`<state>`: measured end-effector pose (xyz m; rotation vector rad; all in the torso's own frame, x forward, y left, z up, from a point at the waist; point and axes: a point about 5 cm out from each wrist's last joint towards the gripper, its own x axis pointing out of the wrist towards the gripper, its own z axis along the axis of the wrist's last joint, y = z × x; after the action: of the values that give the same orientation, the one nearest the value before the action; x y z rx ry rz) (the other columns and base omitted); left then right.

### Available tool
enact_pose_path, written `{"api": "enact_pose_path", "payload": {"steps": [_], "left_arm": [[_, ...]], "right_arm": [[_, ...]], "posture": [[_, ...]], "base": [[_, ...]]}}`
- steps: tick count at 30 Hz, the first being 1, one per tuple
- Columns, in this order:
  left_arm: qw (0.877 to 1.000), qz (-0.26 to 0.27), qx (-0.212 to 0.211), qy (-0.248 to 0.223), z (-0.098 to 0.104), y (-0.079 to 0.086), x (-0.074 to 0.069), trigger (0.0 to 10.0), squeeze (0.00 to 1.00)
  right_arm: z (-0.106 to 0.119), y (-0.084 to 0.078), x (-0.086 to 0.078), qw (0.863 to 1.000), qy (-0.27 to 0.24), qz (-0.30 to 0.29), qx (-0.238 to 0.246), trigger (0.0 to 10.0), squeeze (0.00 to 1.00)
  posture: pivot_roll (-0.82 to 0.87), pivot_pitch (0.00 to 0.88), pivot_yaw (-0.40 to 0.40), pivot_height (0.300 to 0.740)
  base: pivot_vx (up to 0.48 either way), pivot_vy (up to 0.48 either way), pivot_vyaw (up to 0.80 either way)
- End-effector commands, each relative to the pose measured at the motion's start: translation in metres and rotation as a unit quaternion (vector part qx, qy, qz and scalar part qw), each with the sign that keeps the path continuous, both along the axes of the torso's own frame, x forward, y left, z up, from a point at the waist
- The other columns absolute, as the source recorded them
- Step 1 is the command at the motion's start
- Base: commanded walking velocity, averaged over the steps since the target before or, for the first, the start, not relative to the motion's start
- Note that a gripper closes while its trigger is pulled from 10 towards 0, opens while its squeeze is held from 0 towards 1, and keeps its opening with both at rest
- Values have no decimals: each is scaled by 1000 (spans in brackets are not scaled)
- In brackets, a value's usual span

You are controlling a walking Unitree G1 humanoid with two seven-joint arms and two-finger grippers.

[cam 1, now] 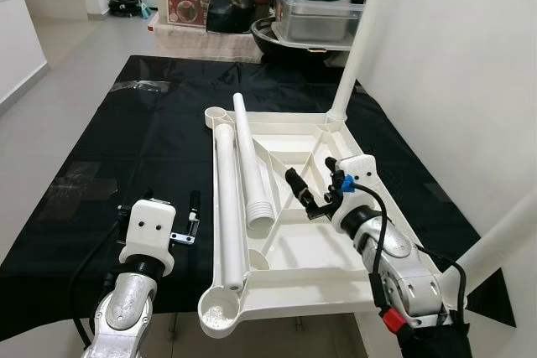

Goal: Building children table

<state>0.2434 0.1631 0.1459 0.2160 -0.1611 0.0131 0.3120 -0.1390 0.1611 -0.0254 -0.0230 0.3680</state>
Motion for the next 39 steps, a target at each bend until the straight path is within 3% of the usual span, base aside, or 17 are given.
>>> {"api": "enact_pose_path", "payload": {"steps": [1, 9, 11, 12, 20, 24, 30, 35, 39], "left_arm": [[1000, -1, 7, 15, -6, 0, 1, 10000, 0], [1000, -2, 9, 16, -7, 0, 1, 10000, 0], [1000, -2, 10, 28, -11, 1, 0, 10000, 0], [998, -1, 18, 59, -21, 1, 0, 10000, 0], [997, -6, 18, 75, -27, 0, -2, 10000, 0], [989, -4, 50, 142, -49, 3, -8, 10000, 0], [987, 0, 54, 150, -51, 4, -8, 10000, 0], [988, 4, 53, 147, -49, 3, -5, 10000, 0], [988, 6, 53, 148, -50, 4, -5, 10000, 0]], "right_arm": [[-4, -4, 0, 1000, 7, -8, -4, 10000, 0], [-3, -3, 1, 1000, -4, -13, -15, 10000, 0], [-3, -3, 1, 1000, -3, -13, -14, 10000, 0], [-4, -4, 1, 1000, -1, -17, -13, 10000, 0], [-2, -6, 3, 1000, -2, -23, -8, 10000, 0], [-3, -7, 6, 999, 38, -32, -21, 10000, 0], [-3, -4, 7, 997, 70, -27, -33, 10000, 0], [-8, 18, -2, 991, 93, 87, -30, 10000, 0], [-7, 21, -5, 989, 97, 112, -26, 10000, 0]], "posture": [[55, 0, -112, 740], [60, 0, -106, 740], [60, 0, -106, 740], [59, 0, -107, 740], [58, 0, -109, 740], [54, 0, -110, 740], [56, 0, -112, 740], [59, 0, -121, 740], [59, 0, -122, 740]], "base": [[0, 0, 0], [0, 0, 500], [0, 0, 800], [0, 0, 800], [0, 0, 464], [0, 0, 0], [0, 0, 0], [0, 0, 0], [0, 0, 0]]}}
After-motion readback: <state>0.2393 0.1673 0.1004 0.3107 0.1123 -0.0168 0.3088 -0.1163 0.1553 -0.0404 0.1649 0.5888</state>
